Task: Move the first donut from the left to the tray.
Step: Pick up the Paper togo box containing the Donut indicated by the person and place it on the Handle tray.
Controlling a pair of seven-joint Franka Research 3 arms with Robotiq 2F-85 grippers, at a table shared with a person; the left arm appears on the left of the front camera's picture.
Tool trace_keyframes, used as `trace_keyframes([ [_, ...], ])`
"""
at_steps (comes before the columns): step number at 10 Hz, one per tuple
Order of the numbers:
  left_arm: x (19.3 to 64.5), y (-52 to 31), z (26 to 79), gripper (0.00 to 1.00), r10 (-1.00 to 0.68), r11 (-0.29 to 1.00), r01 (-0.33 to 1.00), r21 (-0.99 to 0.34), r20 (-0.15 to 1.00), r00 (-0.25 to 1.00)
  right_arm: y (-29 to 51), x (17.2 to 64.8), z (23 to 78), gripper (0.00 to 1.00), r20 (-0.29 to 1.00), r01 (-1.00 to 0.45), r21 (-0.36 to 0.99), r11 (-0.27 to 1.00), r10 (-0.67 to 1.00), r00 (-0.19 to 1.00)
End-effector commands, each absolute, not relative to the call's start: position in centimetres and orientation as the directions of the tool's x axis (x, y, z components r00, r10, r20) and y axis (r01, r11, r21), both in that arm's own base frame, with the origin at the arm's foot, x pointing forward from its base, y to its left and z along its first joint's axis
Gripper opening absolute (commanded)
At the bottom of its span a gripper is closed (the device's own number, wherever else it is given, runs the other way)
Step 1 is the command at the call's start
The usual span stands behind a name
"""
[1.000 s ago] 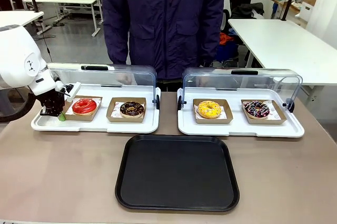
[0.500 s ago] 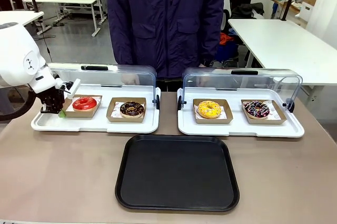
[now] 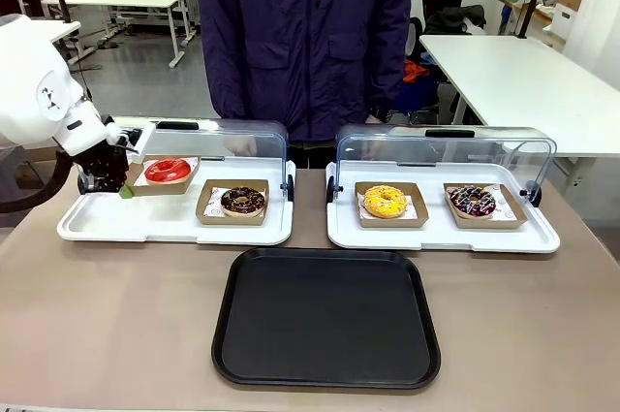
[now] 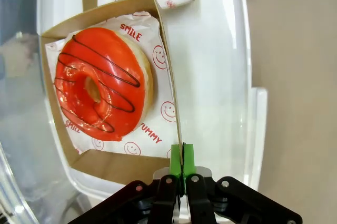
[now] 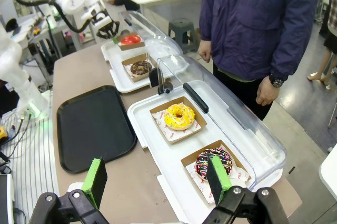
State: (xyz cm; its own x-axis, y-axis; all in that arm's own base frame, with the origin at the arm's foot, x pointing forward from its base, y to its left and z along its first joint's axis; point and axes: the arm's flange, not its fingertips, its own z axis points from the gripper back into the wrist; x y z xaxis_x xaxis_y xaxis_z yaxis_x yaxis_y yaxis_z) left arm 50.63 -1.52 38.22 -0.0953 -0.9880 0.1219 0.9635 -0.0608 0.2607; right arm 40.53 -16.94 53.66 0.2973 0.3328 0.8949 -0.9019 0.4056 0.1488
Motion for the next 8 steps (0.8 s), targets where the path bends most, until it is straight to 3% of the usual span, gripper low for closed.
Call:
trace_keyframes([
  [1, 47.8, -2.9, 39.7, 0.01, -0.987, -0.037, 0.957, 0.289, 0.137, -0.079, -16.9, 40.6, 53.8, 1.0, 0.902, -0.906, 0.137, 0.4, 0.327, 0.281],
  [4, 43.3, -6.9, 42.4, 0.01, -0.987, -0.041, 0.942, 0.333, 0.133, -0.09, -16.9, 40.6, 53.8, 1.0, 0.902, -0.906, 0.137, 0.4, 0.327, 0.281],
  [8, 37.9, -14.2, 41.7, 0.01, -0.984, -0.115, 0.952, 0.282, 0.097, -0.147, -16.9, 40.6, 53.8, 1.0, 0.902, -0.906, 0.137, 0.4, 0.327, 0.281],
])
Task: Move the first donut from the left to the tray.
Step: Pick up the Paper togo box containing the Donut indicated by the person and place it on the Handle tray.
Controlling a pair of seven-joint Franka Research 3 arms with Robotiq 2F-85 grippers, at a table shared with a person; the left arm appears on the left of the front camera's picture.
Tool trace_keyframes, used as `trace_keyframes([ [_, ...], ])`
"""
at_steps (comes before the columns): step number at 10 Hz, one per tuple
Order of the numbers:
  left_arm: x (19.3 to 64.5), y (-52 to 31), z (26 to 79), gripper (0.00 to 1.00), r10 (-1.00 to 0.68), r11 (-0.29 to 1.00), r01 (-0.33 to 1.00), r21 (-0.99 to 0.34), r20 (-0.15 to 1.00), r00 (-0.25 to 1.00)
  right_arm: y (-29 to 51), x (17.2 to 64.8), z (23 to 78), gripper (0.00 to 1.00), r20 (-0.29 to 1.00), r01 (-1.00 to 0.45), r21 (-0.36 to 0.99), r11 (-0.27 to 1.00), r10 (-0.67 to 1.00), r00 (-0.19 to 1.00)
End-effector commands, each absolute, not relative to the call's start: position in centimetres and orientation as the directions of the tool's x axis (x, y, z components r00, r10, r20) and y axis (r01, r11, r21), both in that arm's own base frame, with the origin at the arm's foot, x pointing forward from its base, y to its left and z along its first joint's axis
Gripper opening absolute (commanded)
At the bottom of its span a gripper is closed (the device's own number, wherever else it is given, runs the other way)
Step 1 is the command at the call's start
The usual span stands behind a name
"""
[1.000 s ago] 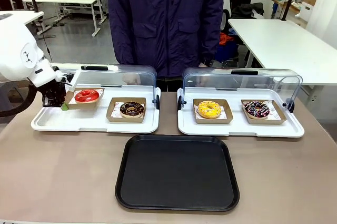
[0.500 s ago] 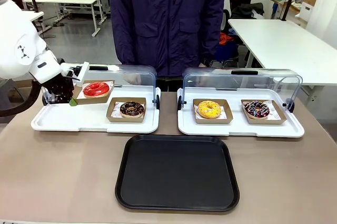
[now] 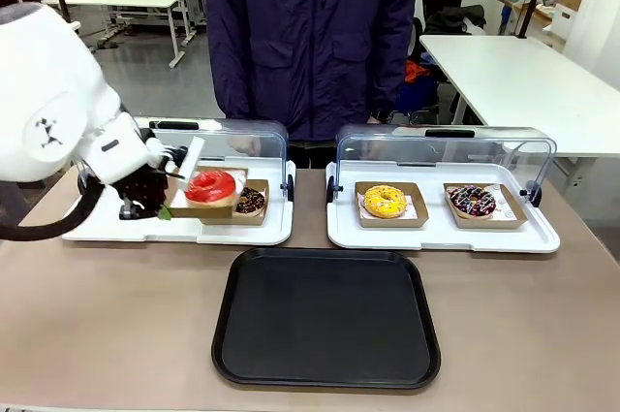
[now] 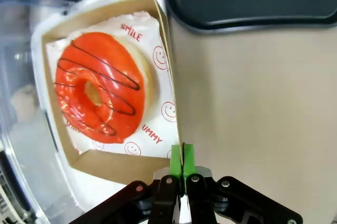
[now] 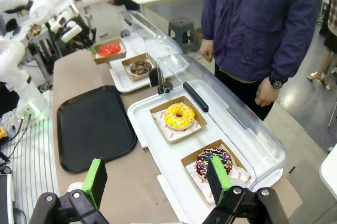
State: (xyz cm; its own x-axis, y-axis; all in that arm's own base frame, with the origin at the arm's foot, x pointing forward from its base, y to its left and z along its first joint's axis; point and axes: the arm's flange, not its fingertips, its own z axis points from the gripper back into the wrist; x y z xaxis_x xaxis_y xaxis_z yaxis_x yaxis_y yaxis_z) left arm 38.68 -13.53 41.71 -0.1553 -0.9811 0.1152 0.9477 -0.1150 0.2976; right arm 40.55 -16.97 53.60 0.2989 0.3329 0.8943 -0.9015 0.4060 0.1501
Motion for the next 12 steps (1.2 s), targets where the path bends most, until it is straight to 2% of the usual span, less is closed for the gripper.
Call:
trace_keyframes([
  [1, 36.4, -15.7, 41.3, 0.01, -0.982, -0.13, 0.954, 0.271, 0.098, -0.162, -16.9, 40.6, 53.8, 1.0, 0.902, -0.906, 0.137, 0.4, 0.327, 0.281],
  [3, 33.4, -18.1, 40.8, 0.01, -0.974, -0.153, 0.945, 0.287, 0.119, -0.194, -16.9, 40.6, 53.8, 1.0, 0.902, -0.906, 0.137, 0.4, 0.327, 0.281],
  [5, 31.4, -19.9, 39.9, 0.01, -0.971, -0.174, 0.954, 0.244, 0.116, -0.207, -16.9, 40.6, 53.8, 1.0, 0.902, -0.906, 0.137, 0.4, 0.327, 0.281],
  [6, 30.9, -20.4, 39.6, 0.01, -0.981, -0.131, 0.953, 0.272, 0.1, -0.164, -16.9, 40.6, 53.8, 1.0, 0.902, -0.906, 0.137, 0.4, 0.327, 0.281],
  [7, 34.6, -21.1, 41.6, 0.01, -0.966, -0.185, 0.947, 0.262, 0.127, -0.224, -16.9, 40.6, 53.8, 1.0, 0.902, -0.906, 0.137, 0.4, 0.327, 0.281],
  [11, 34.4, -21.5, 41.5, 0.01, -0.97, -0.168, 0.952, 0.254, 0.13, -0.206, -16.9, 40.6, 53.8, 1.0, 0.902, -0.906, 0.137, 0.4, 0.327, 0.281],
  [12, 33.5, -23.3, 40.3, 0.01, -0.966, -0.151, 0.944, 0.293, 0.16, -0.204, -16.9, 40.6, 53.8, 1.0, 0.902, -0.906, 0.137, 0.4, 0.327, 0.281],
])
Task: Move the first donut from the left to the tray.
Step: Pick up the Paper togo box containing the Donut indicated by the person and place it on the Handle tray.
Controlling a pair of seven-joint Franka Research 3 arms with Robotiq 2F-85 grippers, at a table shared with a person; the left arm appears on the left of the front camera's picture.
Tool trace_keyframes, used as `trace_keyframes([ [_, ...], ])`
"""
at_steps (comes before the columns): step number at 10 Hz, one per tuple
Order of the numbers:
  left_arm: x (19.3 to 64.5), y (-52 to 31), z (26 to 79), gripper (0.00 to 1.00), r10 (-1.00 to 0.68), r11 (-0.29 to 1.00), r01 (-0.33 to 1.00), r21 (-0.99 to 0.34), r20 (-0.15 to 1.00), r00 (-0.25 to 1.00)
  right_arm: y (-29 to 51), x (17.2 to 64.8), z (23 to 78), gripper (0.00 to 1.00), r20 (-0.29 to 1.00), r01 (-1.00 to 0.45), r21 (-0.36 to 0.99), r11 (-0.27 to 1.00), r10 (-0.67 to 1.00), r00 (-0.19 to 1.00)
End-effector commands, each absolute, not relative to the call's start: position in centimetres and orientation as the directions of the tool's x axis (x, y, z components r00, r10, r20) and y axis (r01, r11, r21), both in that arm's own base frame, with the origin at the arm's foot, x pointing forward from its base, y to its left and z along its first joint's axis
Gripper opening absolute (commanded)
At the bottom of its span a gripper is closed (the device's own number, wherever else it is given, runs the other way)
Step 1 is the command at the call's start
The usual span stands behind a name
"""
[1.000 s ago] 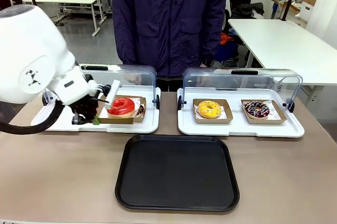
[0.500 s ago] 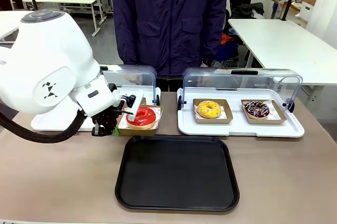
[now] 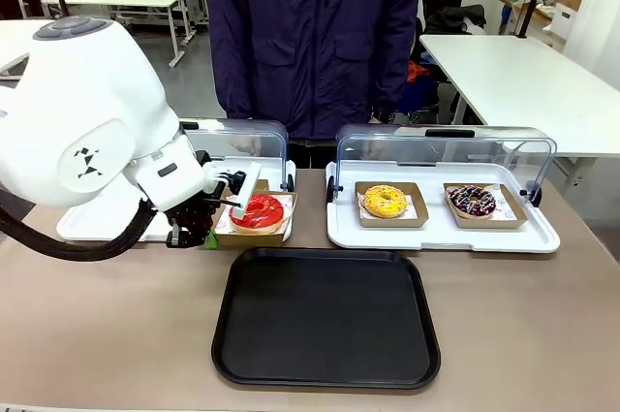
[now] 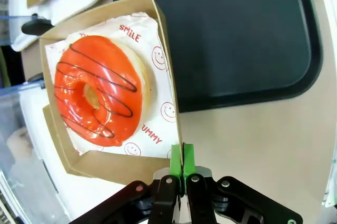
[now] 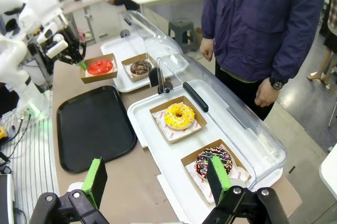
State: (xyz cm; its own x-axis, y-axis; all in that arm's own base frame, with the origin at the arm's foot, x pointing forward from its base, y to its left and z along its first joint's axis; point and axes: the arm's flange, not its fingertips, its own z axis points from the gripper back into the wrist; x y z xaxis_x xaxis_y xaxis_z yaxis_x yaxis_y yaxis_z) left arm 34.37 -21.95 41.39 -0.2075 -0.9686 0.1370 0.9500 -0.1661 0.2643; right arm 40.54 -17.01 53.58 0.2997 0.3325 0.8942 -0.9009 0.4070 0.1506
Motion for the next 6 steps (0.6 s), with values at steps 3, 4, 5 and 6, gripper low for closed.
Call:
trace_keyframes([
  [3, 30.4, -28.5, 36.9, 0.01, -0.955, -0.191, 0.924, 0.331, 0.156, -0.253, -16.9, 40.6, 53.8, 1.0, 0.902, -0.906, 0.137, 0.4, 0.327, 0.281],
  [4, 29.4, -30.1, 35.9, 0.01, -0.953, -0.191, 0.928, 0.321, 0.164, -0.253, -16.9, 40.6, 53.8, 1.0, 0.902, -0.906, 0.137, 0.4, 0.327, 0.281],
  [5, 28.1, -31.3, 34.8, 0.01, -0.955, -0.191, 0.926, 0.324, 0.158, -0.253, -16.9, 40.6, 53.8, 1.0, 0.902, -0.906, 0.137, 0.4, 0.327, 0.281],
  [6, 26.7, -32.3, 34.0, 0.01, -0.957, -0.176, 0.927, 0.332, 0.163, -0.24, -16.9, 40.6, 53.8, 1.0, 0.902, -0.906, 0.137, 0.4, 0.327, 0.281],
])
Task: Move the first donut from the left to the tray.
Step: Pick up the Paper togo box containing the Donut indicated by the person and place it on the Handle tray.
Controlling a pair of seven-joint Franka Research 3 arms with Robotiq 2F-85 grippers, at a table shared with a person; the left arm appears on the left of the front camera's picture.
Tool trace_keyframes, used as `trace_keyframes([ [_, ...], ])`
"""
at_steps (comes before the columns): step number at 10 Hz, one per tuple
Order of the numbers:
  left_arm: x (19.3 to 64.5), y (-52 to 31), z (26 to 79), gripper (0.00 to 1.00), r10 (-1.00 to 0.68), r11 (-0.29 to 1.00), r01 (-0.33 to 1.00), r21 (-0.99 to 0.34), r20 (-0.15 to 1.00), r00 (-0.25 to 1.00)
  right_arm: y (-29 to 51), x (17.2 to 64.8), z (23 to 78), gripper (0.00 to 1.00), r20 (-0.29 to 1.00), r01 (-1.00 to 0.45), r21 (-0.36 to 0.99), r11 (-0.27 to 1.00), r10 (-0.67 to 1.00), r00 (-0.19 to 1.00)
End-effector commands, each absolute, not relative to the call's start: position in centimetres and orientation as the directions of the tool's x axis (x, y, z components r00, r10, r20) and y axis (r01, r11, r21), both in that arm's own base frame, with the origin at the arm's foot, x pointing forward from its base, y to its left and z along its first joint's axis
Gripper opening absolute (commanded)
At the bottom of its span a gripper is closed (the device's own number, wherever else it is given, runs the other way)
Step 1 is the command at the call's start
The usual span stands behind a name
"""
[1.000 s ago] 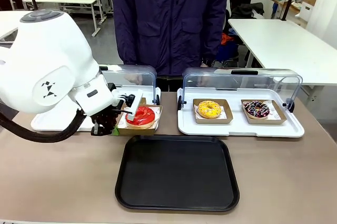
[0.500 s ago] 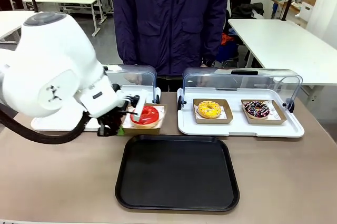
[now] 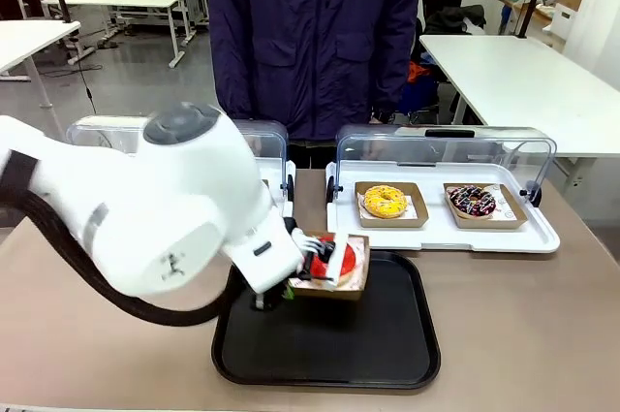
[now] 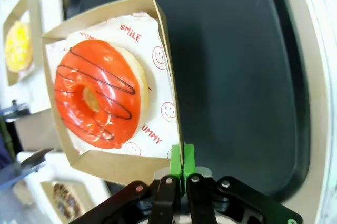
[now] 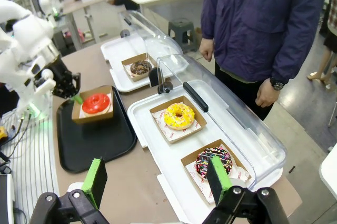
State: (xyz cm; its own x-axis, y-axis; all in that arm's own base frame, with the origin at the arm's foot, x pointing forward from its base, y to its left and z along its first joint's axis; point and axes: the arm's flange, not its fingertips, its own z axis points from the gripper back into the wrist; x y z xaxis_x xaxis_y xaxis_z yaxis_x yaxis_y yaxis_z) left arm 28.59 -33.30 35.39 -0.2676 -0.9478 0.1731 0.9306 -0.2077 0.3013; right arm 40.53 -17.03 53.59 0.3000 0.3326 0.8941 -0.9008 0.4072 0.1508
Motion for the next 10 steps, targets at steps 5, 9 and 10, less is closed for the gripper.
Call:
trace_keyframes([
  [5, 21.0, -34.6, 33.6, 0.01, -0.967, -0.15, 0.934, 0.323, 0.148, -0.207, -16.9, 40.6, 53.8, 1.0, 0.902, -0.906, 0.137, 0.4, 0.327, 0.281],
  [9, 20.6, -33.9, 33.4, 0.01, -0.981, -0.122, 0.944, 0.305, 0.107, -0.162, -16.9, 40.6, 53.8, 1.0, 0.902, -0.906, 0.137, 0.4, 0.327, 0.281],
  [10, 20.5, -33.8, 33.2, 0.01, -0.984, -0.119, 0.947, 0.299, 0.092, -0.152, -16.9, 40.6, 53.8, 1.0, 0.902, -0.906, 0.137, 0.4, 0.327, 0.281],
])
